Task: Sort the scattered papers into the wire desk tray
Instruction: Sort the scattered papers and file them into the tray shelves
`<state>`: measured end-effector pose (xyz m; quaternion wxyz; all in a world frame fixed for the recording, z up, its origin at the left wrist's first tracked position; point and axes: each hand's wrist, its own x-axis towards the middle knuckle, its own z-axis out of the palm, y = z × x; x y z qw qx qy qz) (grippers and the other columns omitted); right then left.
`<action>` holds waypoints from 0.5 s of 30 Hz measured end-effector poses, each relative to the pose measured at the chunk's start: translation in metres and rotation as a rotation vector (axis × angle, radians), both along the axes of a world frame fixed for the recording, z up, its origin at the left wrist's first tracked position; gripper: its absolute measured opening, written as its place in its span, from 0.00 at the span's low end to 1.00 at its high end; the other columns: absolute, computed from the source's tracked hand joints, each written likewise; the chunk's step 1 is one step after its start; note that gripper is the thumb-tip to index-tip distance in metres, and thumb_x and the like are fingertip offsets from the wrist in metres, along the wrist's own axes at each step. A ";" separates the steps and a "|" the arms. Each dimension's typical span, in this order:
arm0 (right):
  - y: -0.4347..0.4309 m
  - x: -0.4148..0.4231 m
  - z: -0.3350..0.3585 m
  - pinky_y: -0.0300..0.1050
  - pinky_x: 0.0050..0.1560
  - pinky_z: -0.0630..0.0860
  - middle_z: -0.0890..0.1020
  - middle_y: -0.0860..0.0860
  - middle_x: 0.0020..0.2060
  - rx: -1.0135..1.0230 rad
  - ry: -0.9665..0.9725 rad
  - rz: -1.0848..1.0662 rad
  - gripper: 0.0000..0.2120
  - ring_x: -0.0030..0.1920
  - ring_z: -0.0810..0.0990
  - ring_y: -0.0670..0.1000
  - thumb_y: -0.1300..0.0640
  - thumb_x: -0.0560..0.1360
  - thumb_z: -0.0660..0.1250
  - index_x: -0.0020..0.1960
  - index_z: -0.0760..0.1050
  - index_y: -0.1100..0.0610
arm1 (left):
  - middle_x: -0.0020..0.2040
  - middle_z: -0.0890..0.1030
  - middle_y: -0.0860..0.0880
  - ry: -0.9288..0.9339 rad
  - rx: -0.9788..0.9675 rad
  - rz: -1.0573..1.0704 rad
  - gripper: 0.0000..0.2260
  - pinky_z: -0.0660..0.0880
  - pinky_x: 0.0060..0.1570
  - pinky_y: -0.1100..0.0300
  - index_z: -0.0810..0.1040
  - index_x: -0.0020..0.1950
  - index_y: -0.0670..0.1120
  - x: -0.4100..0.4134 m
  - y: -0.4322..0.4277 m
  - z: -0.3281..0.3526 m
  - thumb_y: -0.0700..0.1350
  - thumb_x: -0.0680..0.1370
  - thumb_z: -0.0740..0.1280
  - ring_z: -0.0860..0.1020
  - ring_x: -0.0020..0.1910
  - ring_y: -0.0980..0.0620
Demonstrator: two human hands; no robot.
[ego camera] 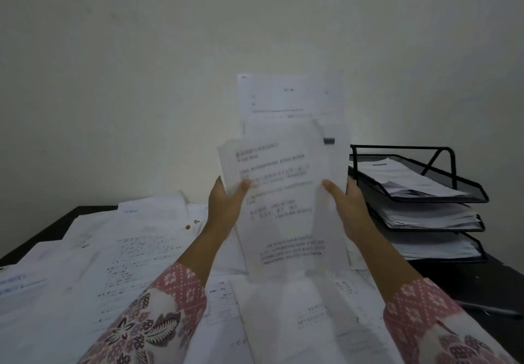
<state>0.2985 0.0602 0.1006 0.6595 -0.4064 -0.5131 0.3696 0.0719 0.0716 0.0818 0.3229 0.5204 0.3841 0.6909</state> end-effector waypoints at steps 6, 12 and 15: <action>-0.003 -0.003 -0.003 0.37 0.39 0.74 0.77 0.45 0.41 0.064 -0.123 -0.186 0.15 0.42 0.77 0.47 0.67 0.75 0.64 0.60 0.72 0.57 | 0.42 0.76 0.49 0.151 0.029 0.095 0.05 0.76 0.44 0.52 0.71 0.44 0.47 0.000 -0.003 -0.004 0.43 0.77 0.68 0.75 0.41 0.50; -0.007 0.001 -0.008 0.42 0.45 0.76 0.80 0.48 0.47 0.052 0.069 -0.119 0.14 0.47 0.79 0.49 0.66 0.76 0.62 0.60 0.72 0.56 | 0.41 0.77 0.48 -0.071 0.068 0.065 0.05 0.78 0.40 0.58 0.72 0.43 0.47 0.008 -0.009 0.003 0.45 0.77 0.67 0.76 0.40 0.52; -0.012 0.001 -0.015 0.43 0.46 0.77 0.81 0.47 0.47 0.041 0.099 -0.070 0.11 0.47 0.80 0.47 0.63 0.78 0.62 0.59 0.73 0.55 | 0.43 0.78 0.48 -0.135 0.071 0.037 0.05 0.79 0.43 0.58 0.73 0.44 0.47 0.013 -0.011 0.004 0.46 0.78 0.66 0.78 0.41 0.53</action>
